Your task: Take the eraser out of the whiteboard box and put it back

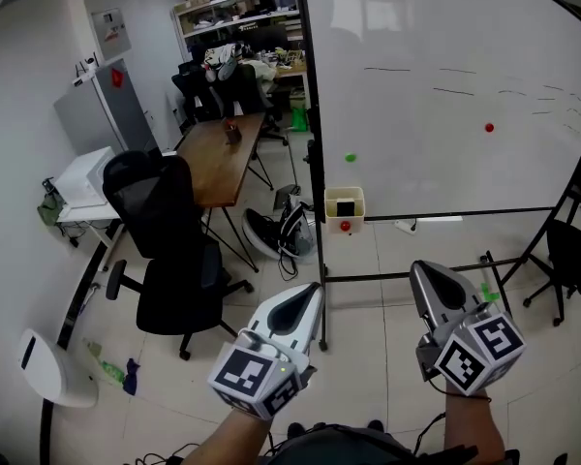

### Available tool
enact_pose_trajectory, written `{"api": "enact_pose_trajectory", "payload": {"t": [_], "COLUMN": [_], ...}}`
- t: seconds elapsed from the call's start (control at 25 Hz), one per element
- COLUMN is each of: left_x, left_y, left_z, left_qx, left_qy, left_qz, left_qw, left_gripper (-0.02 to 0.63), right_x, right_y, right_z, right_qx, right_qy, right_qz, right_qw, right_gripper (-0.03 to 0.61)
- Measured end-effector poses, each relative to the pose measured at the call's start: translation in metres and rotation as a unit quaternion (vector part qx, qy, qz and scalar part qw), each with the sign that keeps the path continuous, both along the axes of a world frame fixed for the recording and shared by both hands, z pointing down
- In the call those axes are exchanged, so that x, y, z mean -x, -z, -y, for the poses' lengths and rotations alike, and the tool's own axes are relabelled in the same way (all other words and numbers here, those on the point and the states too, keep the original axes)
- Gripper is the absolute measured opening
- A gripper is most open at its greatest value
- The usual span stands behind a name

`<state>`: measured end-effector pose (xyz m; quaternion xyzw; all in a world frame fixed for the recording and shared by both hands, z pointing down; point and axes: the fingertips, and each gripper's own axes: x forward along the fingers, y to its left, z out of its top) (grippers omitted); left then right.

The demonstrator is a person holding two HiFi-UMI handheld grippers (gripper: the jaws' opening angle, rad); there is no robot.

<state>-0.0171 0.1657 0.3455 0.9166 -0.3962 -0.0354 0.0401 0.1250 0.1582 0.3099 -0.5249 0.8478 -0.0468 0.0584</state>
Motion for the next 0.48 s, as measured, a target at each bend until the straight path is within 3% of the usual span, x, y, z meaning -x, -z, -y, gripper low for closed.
{"api": "enact_pose_trajectory", "payload": {"t": [0.48], "left_x": [0.001], "left_y": [0.008], "left_z": [-0.016], "left_qx": [-0.003], "left_qy": [-0.003], "left_qz": [-0.014], "left_qw": [0.9999], "left_gripper": [0.025], "right_x": [-0.002], "right_y": [0.003], "right_z": [-0.016], "right_qx": [0.0], "right_qy": [-0.006], "right_qz": [-0.008], "right_qw": [1.0], "right_gripper": [0.021]}}
